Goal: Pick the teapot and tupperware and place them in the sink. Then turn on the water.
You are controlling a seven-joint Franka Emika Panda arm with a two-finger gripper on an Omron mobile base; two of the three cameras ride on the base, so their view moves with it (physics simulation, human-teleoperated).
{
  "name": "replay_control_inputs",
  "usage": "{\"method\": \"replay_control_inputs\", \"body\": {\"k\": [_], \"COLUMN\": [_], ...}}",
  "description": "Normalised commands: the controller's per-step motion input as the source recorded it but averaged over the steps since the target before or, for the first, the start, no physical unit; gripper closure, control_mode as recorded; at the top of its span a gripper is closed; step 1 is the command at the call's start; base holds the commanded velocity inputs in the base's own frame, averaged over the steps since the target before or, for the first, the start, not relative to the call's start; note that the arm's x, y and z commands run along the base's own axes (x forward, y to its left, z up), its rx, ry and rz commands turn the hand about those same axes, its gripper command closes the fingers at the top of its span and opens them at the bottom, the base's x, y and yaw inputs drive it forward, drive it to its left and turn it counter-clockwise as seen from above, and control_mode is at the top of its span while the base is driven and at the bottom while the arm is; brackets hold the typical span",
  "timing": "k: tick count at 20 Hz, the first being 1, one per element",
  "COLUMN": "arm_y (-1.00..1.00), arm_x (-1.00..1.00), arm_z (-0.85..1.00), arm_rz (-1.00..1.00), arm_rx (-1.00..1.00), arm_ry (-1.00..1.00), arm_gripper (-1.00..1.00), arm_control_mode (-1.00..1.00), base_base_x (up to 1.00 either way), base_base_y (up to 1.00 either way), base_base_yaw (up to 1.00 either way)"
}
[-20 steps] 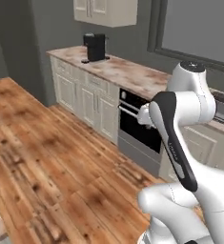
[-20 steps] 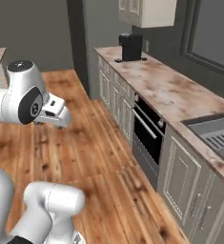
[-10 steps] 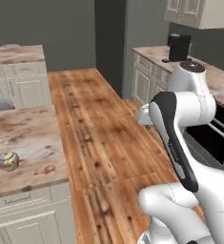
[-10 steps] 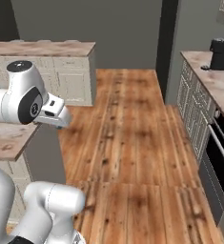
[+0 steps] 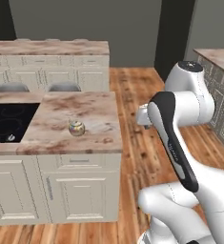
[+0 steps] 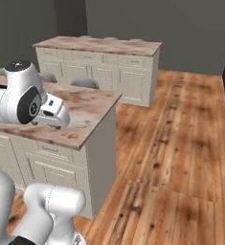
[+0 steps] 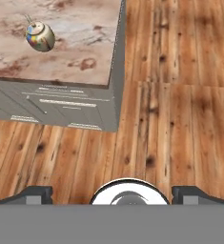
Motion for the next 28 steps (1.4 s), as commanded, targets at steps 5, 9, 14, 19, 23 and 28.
{"method": "replay_control_inputs", "body": {"k": [5, 9, 14, 19, 23, 28], "arm_y": [0.00, 0.00, 0.00, 0.00, 0.00, 0.00], "arm_x": [0.00, 0.00, 0.00, 0.00, 0.00, 0.00], "arm_z": [0.00, 0.00, 0.00, 0.00, 0.00, 0.00], "arm_rz": [0.00, 0.00, 0.00, 0.00, 0.00, 0.00], "arm_rx": [0.00, 0.00, 0.00, 0.00, 0.00, 0.00], "arm_ry": [0.00, 0.00, 0.00, 0.00, 0.00, 0.00], "arm_gripper": [-1.00, -1.00, -1.00, -1.00, -1.00, -1.00], "arm_control_mode": [1.00, 1.00, 1.00, 1.00, 1.00, 1.00], "base_base_x": [0.09, 0.42, 0.43, 0.42, 0.97, 0.84], "base_base_y": [0.37, 0.45, 0.49, 0.24, -0.08, -0.27], "base_base_yaw": [0.09, -0.04, -0.04, 0.01, 0.16, 0.36]}}
